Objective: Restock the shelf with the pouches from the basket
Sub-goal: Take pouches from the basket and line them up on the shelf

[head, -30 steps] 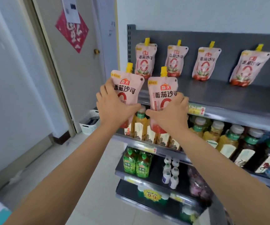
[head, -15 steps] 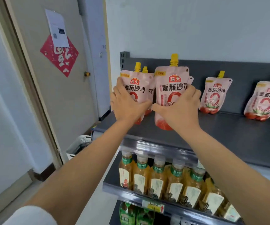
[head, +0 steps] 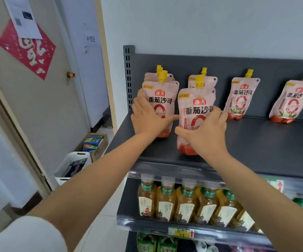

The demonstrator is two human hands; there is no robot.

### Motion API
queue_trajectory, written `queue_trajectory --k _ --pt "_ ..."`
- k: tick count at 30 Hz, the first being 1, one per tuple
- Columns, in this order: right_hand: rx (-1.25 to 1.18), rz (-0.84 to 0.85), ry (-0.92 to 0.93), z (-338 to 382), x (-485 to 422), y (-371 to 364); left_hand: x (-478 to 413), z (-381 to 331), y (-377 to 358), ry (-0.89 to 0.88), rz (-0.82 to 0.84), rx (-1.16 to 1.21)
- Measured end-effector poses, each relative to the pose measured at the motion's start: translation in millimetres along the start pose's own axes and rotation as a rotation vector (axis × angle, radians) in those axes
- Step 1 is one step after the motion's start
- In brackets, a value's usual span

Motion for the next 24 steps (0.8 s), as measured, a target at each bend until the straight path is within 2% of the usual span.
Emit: queue_trajectory --k 2,5,8,13,16,19,22,24 --pt "-0.021 0.010 -0.027 3.4 3.3 -11.4 1.1 9.3 -3.5 -0.045 0.120 0.054" --pt "-0.018 0.006 -0.045 8.6 8.9 -26.8 0.6 21.2 -1.1 -0.096 0.298 0.309" --pt "-0.019 -0.026 -0.029 18.0 12.6 -35.1 4.8 23.4 0.1 -0.180 0.485 0.351" --pt "-0.032 -0.070 -0.036 30.2 18.0 -46.6 5.3 10.1 8.4 -0.242 0.426 0.345" --pt "-0.057 -0.105 -0.044 32.2 22.1 -50.6 5.6 13.8 10.9 -0.243 0.478 0.318" --pt "-0.074 -0.119 -0.056 34.0 25.0 -54.8 0.4 37.8 30.1 -0.247 0.490 0.093" --pt "-0.055 -0.117 -0.067 39.0 23.3 -62.5 -8.8 69.8 68.9 -0.157 0.332 -0.251" --pt "-0.020 -0.113 -0.076 43.7 23.1 -67.3 -10.5 82.0 94.1 -0.068 0.241 -0.275"
Point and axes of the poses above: each hand's wrist, its own x-axis away from the middle knuckle, its own y-axis out of the back of the hand, z = x × y, the point moved 9 cm from there along -x, towards the middle knuckle, and after that the axes turned 5 degrees about -x, right-handed, at the moved point
